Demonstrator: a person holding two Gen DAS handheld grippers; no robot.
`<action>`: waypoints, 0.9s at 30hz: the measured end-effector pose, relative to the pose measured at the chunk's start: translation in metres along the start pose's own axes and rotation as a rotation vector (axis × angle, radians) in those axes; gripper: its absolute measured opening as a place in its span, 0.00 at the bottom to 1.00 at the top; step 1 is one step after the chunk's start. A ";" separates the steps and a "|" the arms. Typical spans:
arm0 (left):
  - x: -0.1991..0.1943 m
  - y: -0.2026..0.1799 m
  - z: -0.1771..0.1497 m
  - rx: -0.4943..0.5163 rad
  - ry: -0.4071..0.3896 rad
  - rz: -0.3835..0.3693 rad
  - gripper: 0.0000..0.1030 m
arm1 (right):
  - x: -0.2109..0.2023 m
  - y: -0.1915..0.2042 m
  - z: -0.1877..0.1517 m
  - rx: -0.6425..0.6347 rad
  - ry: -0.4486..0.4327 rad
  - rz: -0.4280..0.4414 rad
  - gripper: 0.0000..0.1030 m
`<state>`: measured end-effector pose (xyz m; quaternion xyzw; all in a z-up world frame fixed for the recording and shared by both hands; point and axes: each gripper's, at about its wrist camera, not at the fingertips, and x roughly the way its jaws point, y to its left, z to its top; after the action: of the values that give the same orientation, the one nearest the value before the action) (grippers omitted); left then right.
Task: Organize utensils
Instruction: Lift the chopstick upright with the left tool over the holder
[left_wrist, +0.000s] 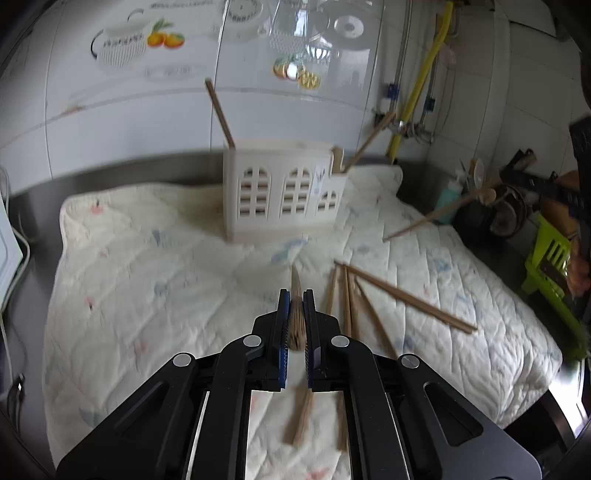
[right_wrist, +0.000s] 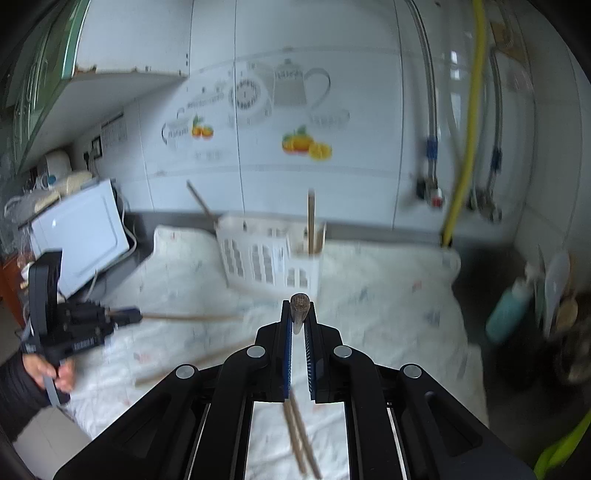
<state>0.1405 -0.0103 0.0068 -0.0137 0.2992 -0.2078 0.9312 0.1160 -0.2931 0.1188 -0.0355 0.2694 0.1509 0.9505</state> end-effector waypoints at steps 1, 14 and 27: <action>-0.001 -0.001 0.003 0.000 -0.008 -0.004 0.05 | 0.001 0.000 0.012 -0.005 -0.011 0.004 0.06; 0.009 -0.003 0.061 0.047 -0.050 -0.013 0.05 | 0.070 0.017 0.116 -0.109 0.041 -0.024 0.06; 0.003 -0.009 0.131 0.079 -0.144 -0.013 0.05 | 0.155 0.012 0.119 -0.113 0.218 -0.053 0.10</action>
<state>0.2132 -0.0328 0.1143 0.0063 0.2228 -0.2238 0.9488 0.2973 -0.2223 0.1392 -0.1121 0.3613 0.1359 0.9156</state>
